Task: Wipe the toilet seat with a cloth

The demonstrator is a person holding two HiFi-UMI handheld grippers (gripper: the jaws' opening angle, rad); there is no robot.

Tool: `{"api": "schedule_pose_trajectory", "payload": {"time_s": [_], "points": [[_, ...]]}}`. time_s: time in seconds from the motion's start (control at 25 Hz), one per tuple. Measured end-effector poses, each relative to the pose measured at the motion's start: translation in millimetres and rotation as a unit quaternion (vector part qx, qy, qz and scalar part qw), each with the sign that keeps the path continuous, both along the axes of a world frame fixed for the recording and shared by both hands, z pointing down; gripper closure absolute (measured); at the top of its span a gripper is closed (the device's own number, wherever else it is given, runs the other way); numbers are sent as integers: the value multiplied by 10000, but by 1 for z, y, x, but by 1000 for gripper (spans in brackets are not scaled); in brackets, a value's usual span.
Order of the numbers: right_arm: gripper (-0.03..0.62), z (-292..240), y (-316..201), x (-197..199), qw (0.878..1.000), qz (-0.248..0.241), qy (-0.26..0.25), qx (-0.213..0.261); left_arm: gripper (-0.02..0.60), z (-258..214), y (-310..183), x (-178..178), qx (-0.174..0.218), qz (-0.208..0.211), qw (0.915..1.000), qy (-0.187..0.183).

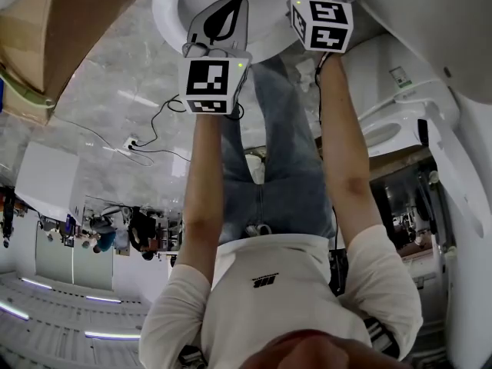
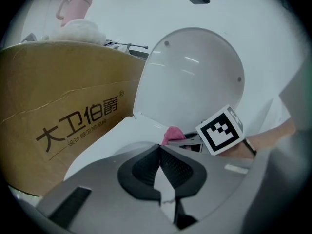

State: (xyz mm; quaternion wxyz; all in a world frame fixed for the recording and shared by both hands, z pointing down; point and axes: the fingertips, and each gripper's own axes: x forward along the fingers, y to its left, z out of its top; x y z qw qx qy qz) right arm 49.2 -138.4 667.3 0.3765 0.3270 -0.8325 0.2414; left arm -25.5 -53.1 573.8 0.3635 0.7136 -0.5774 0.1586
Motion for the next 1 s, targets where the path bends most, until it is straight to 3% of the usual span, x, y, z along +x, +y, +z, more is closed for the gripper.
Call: {"api": "schedule_pose_trajectory", "payload": {"time_s": [1.0], "points": [[548, 5, 61, 84, 9941, 1076, 99, -98, 571, 3, 30, 62, -125, 1104, 9938, 52]]}}
